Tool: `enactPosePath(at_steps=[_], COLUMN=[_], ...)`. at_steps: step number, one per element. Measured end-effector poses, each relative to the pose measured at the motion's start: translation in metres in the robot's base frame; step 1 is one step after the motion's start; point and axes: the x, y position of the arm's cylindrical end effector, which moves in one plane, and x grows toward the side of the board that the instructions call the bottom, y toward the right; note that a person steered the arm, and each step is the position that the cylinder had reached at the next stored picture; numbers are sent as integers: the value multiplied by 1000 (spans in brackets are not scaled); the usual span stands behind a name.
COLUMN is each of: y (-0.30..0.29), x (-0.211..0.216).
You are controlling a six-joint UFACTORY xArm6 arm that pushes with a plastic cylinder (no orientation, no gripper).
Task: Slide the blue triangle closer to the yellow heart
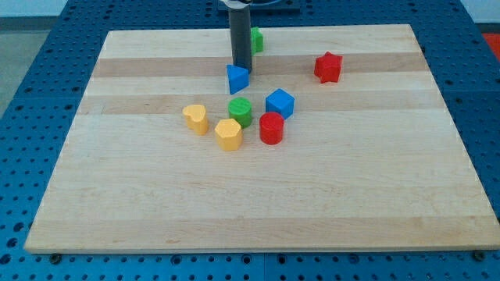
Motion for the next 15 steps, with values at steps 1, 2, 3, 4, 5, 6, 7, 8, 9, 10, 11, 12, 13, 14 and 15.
enactPosePath(at_steps=[1, 2, 3, 4, 5, 6, 7, 8, 9, 10, 11, 12, 13, 14, 15], y=[0, 0, 0, 0, 0, 0, 1, 2, 2, 2, 2, -4, -17, -31, -42], x=[4, 7, 7, 13, 21, 24, 24, 28, 40, 47, 52, 57, 57, 57, 57])
